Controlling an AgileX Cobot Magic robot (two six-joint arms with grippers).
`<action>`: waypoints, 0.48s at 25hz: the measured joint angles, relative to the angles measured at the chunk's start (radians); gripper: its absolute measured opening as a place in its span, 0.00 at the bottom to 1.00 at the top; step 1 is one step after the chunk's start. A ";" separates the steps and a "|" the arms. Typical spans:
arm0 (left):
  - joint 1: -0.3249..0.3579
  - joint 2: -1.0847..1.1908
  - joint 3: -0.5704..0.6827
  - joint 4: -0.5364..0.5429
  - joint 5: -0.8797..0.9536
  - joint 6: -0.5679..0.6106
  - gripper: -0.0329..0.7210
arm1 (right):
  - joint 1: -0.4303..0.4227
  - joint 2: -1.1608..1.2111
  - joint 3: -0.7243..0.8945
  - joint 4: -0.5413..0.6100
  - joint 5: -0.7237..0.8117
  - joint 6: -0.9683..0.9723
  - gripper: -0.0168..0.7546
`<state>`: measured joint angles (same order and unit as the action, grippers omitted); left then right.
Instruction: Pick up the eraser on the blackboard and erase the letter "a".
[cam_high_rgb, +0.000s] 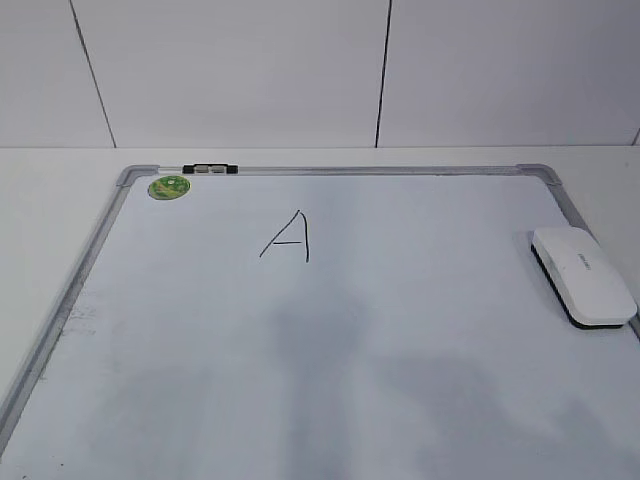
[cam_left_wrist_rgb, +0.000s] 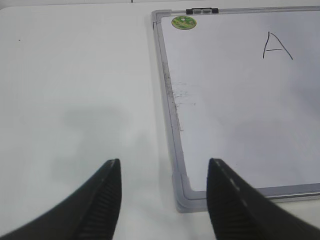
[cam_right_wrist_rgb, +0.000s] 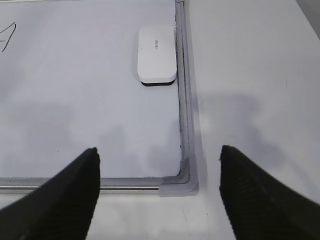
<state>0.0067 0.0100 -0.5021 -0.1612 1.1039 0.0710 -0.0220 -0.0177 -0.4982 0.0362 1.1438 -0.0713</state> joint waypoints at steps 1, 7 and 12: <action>0.000 0.000 0.000 0.000 0.000 0.000 0.59 | 0.000 0.000 0.000 0.000 0.000 0.000 0.79; 0.000 0.000 0.000 0.000 0.000 0.000 0.59 | 0.000 0.000 0.000 0.000 0.000 0.000 0.79; 0.000 0.000 0.000 0.000 0.000 0.000 0.59 | 0.000 0.000 0.000 0.000 0.000 0.000 0.79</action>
